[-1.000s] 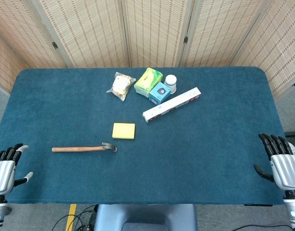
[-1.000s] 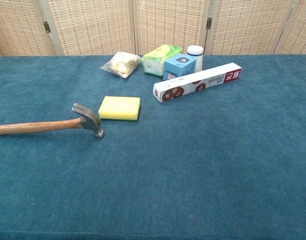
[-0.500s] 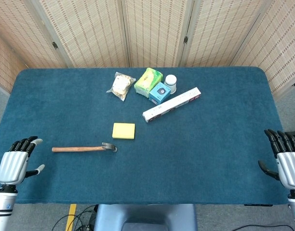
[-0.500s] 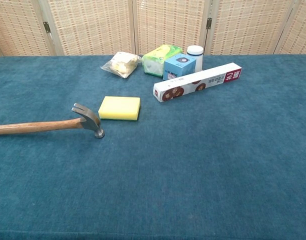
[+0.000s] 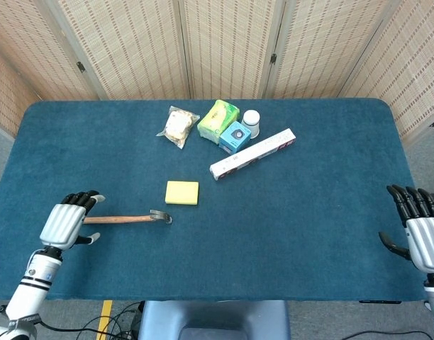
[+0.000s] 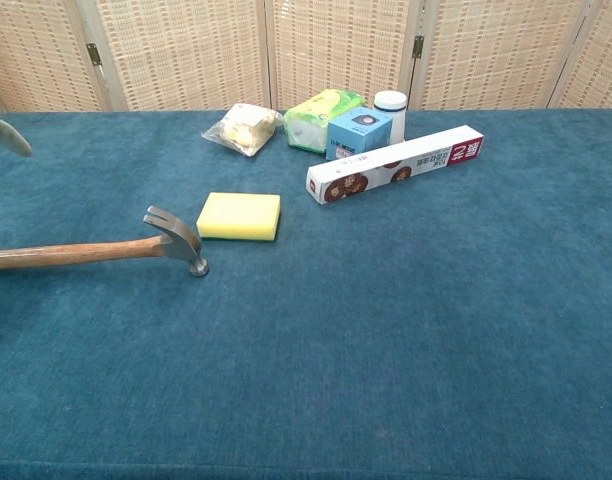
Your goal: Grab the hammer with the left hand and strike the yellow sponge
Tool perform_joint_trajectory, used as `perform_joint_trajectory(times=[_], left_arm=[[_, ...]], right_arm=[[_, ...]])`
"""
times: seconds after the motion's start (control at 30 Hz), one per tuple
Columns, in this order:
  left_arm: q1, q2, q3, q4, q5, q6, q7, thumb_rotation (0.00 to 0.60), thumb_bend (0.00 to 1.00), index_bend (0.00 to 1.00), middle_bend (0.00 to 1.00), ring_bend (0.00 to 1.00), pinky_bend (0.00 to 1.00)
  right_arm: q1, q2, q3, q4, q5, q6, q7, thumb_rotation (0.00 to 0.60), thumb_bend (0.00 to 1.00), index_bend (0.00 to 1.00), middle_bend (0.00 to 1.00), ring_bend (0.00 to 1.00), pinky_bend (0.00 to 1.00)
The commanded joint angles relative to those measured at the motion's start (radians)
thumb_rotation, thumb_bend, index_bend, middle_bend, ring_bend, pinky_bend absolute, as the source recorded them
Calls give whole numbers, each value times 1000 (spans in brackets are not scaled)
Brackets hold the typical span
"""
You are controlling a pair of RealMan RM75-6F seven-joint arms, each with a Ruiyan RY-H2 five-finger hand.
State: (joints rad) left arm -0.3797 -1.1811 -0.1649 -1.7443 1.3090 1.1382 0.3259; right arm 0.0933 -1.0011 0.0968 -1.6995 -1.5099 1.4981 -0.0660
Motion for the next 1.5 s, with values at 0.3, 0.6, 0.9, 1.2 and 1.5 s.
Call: perform_joint_trajectory(times=[0.3, 0.6, 0.9, 1.2, 1.5], left_arm=[[-156, -123, -29, 34, -233, -163, 104, 600, 138, 291, 245, 241, 252], [-215, -210, -15, 96, -330, -171, 161, 600, 239, 321, 295, 242, 254], [-246, -261, -2, 142, -374, -172, 162, 600, 297, 351, 338, 244, 254], [-267, -277, 19, 151, -386, -168, 174, 600, 367, 367, 341, 245, 254], [-269, -274, 40, 139, -385, -155, 171, 600, 470, 371, 347, 246, 254]], right_arm=[[4, -3, -5, 6, 4, -12, 7, 600, 181, 0, 96, 72, 92], [5, -10, -8, 22, 4, -16, 23, 600, 181, 0, 96, 72, 93], [5, -17, -12, 38, 8, -23, 37, 600, 181, 0, 96, 72, 92], [3, -21, -14, 47, 11, -24, 46, 600, 181, 0, 97, 72, 92], [0, -24, -16, 55, 15, -24, 54, 600, 181, 0, 96, 72, 92]])
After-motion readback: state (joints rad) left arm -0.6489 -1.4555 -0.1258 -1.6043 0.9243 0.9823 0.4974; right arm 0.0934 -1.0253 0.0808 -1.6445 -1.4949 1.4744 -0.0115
